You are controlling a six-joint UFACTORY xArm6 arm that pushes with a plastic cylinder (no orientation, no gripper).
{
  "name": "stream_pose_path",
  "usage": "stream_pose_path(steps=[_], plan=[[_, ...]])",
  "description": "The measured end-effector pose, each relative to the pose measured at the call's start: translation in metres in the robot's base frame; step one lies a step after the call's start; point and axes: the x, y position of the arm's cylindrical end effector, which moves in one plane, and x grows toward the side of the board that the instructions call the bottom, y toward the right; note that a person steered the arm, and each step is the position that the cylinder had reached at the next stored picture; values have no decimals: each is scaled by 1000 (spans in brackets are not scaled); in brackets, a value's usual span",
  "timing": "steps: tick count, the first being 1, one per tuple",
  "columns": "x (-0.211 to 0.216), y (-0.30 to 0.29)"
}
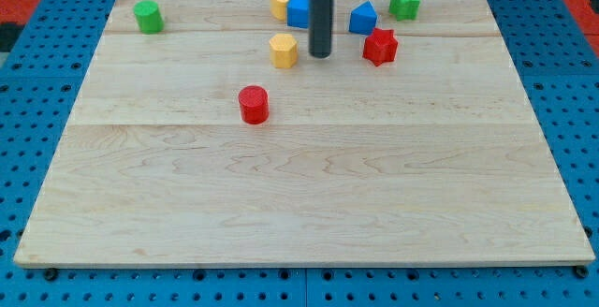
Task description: Place the yellow hexagon to the center left of the board
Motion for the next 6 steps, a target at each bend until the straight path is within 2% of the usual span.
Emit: stream_pose_path(steps=[1,2,4,5,6], plan=[[19,-41],[37,-121],[-17,-112],[24,-187],[53,-228]])
